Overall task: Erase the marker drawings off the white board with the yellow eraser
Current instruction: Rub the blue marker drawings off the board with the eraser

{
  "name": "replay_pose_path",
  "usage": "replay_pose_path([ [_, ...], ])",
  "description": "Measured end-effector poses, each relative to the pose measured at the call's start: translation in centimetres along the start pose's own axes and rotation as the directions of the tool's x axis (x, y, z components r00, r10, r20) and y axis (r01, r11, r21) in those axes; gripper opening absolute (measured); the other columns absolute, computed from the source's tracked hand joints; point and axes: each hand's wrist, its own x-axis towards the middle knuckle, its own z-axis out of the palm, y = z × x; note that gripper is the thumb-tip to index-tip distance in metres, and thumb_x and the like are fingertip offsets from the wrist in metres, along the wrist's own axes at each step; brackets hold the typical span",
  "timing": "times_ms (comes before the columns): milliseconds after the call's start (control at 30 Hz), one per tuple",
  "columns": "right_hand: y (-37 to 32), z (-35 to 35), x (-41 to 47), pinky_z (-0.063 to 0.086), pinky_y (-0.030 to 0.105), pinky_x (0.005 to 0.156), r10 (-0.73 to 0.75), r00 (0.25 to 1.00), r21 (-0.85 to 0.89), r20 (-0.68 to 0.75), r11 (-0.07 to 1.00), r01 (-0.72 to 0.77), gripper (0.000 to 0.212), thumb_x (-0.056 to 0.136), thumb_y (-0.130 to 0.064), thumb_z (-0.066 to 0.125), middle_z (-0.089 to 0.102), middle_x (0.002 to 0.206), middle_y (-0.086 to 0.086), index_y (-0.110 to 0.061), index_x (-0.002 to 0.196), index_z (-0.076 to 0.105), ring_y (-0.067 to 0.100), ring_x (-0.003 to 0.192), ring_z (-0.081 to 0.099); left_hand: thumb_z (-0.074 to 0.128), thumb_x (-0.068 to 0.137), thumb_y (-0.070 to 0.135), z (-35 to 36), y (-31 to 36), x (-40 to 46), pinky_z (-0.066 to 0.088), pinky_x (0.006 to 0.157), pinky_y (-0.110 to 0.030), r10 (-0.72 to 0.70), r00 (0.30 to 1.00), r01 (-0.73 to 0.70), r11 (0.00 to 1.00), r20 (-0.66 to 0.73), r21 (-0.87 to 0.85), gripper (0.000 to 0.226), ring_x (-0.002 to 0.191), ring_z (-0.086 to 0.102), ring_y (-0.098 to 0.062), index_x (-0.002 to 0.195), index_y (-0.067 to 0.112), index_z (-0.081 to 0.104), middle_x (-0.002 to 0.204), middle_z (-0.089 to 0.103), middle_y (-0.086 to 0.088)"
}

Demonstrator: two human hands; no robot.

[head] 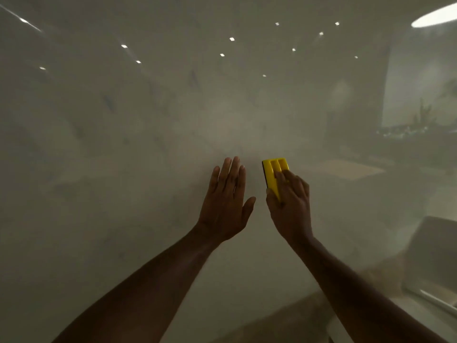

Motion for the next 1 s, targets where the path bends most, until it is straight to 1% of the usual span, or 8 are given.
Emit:
replay_pose_path([
  [100,-5.1,1.7,4.3,0.043,0.045,0.105,-0.097,0.992,0.042,-0.078,0.994,0.101,0.053,0.089,-0.011,0.074,0.057,0.138,0.025,0.001,0.138,0.057,0.044,0.123,0.048,0.038,0.107,0.048,-4.5,-5.0,0.9,0.009,0.130,-0.054,-0.009,0.997,0.015,0.997,-0.076,0.075,0.075,0.159,0.006,-0.041,0.159,-0.004,0.025,0.169,0.016,-0.027],
  [300,-14.0,4.5,11.7,0.040,0.041,0.105,-0.272,0.949,0.037,-0.162,0.959,0.281,0.049,0.092,-0.015,0.070,0.059,0.136,0.023,0.003,0.136,0.059,0.045,0.119,0.052,0.037,0.107,0.048,-12.1,-14.1,1.8,0.010,0.130,-0.055,-0.035,0.985,0.071,0.975,-0.167,0.210,0.075,0.159,0.006,-0.041,0.159,-0.004,0.025,0.170,0.015,-0.026],
  [433,-19.6,6.0,15.7,0.044,0.047,0.105,-0.348,0.922,0.056,-0.168,0.931,0.362,0.048,0.092,-0.016,0.070,0.058,0.137,0.020,0.000,0.136,0.059,0.044,0.120,0.051,0.038,0.106,0.046,-16.5,-19.6,2.2,0.012,0.130,-0.057,-0.076,0.972,0.136,0.954,-0.221,0.269,0.075,0.159,0.007,-0.042,0.158,-0.006,0.026,0.169,0.016,-0.027],
  [500,-22.3,6.8,17.3,0.046,0.051,0.102,-0.382,0.909,0.072,-0.168,0.914,0.398,0.048,0.092,-0.016,0.069,0.058,0.136,0.020,-0.001,0.137,0.059,0.044,0.120,0.050,0.037,0.106,0.046,-18.7,-22.0,2.4,0.011,0.130,-0.056,-0.104,0.966,0.172,0.943,-0.238,0.286,0.075,0.159,0.007,-0.042,0.158,-0.006,0.025,0.169,0.015,-0.028],
  [567,-24.9,7.6,18.8,0.047,0.053,0.099,-0.415,0.896,0.076,-0.160,0.900,0.430,0.049,0.092,-0.016,0.069,0.058,0.136,0.019,-0.002,0.137,0.059,0.044,0.121,0.050,0.038,0.106,0.045,-20.8,-24.3,2.5,0.013,0.129,-0.058,-0.105,0.958,0.189,0.930,-0.266,0.314,0.074,0.158,0.011,-0.045,0.156,-0.008,0.028,0.167,0.018,-0.030],
  [733,-30.2,9.6,21.8,0.050,0.052,0.089,-0.501,0.860,0.025,-0.097,0.862,0.506,0.048,0.092,-0.018,0.067,0.056,0.139,0.016,-0.005,0.138,0.059,0.044,0.122,0.050,0.039,0.105,0.044,-25.1,-29.5,2.2,0.015,0.128,-0.059,-0.136,0.943,0.253,0.886,-0.305,0.388,0.075,0.157,0.013,-0.046,0.156,-0.009,0.028,0.167,0.020,-0.030],
  [867,-32.8,11.1,23.7,0.046,0.048,0.090,-0.533,0.846,-0.060,-0.020,0.845,0.531,0.051,0.093,-0.021,0.062,0.051,0.146,0.011,-0.013,0.143,0.054,0.039,0.126,0.045,0.036,0.104,0.045,-27.3,-32.7,1.1,0.015,0.128,-0.059,-0.205,0.920,0.331,0.863,-0.334,0.382,0.076,0.156,0.014,-0.047,0.156,-0.010,0.027,0.166,0.020,-0.031],
  [1000,-34.0,12.4,24.6,0.047,0.049,0.090,-0.551,0.835,-0.105,-0.007,0.830,0.547,0.051,0.091,-0.020,0.061,0.052,0.145,0.011,-0.014,0.142,0.055,0.040,0.127,0.046,0.035,0.104,0.043,-28.1,-35.3,-0.6,0.018,0.128,-0.058,-0.251,0.890,0.392,0.847,-0.381,0.358,0.075,0.156,0.015,-0.048,0.155,-0.011,0.028,0.166,0.021,-0.032],
])
